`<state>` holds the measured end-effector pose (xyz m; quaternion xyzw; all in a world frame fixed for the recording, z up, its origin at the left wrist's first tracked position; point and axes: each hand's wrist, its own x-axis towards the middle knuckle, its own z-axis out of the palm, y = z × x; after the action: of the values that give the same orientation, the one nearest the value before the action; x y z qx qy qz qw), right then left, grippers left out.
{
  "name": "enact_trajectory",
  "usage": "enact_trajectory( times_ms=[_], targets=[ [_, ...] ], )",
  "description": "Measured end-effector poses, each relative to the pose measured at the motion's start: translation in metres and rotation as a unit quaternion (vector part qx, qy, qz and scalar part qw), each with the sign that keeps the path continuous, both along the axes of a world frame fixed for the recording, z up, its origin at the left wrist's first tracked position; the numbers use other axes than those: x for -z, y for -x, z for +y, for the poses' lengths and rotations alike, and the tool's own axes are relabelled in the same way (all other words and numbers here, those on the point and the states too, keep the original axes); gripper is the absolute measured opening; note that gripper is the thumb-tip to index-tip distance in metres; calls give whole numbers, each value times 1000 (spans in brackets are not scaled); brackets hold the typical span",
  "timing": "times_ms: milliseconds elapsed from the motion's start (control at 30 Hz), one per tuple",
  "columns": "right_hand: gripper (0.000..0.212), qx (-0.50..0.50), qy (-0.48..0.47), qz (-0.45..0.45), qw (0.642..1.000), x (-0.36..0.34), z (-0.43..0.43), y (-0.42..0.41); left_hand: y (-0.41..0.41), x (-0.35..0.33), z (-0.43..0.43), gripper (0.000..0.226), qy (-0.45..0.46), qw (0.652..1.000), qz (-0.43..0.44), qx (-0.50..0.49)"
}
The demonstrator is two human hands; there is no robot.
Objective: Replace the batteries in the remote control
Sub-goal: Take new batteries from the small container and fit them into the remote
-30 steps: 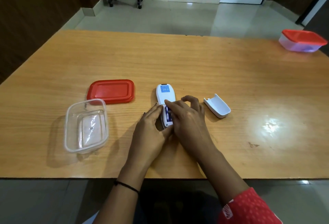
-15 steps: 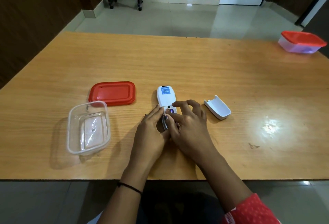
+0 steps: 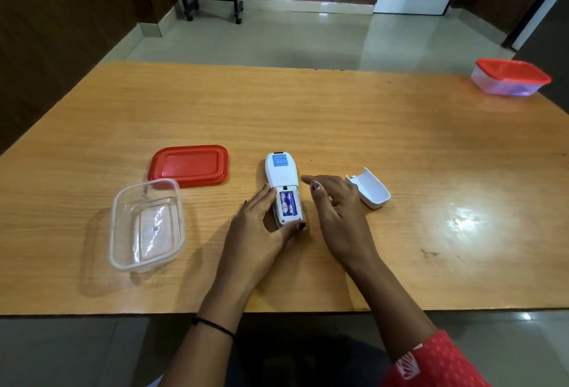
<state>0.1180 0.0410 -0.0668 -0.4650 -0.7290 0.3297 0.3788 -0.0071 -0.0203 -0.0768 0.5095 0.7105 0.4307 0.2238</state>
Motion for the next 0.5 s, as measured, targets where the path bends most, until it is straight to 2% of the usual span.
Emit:
enact_trajectory(
  times_ms=[300,500],
  targets=[
    [38,-44,-69,-68,994,2,-4,4,1,0,0,70,9,1000,-11,6],
    [39,-53,-146,-194,969,-3,-9,5,-1,2,0,68,19,1000,-11,6]
  ],
)
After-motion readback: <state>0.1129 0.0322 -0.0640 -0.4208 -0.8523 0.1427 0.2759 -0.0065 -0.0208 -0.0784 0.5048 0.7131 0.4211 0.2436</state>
